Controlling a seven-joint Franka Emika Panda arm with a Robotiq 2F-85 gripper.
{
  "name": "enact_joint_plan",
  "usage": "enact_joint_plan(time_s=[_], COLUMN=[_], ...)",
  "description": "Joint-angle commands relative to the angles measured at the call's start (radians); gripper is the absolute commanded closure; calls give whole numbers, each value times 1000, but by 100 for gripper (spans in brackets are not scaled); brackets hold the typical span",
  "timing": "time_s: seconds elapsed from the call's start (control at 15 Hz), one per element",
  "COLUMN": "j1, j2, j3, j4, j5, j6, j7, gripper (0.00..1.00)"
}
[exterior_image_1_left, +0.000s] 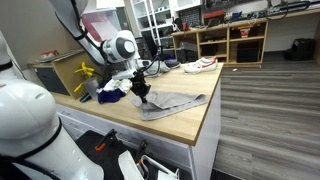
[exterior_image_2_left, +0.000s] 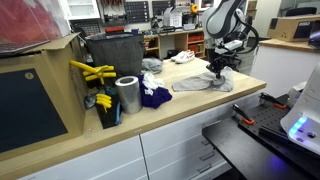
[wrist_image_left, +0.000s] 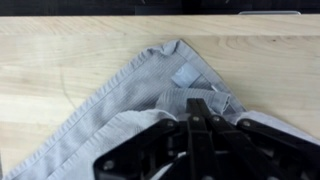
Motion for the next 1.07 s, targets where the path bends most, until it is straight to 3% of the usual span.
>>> enact_joint_plan(time_s=[0.0, 0.4, 1.0], j1=[-15, -19, 4], j2=[-11, 55, 265], j3=[-10, -21, -47], j4=[73, 252, 589], j5=[-17, -43, -64], j6=[-7, 4, -15], j7=[15, 22, 35], gripper=[100, 100, 100])
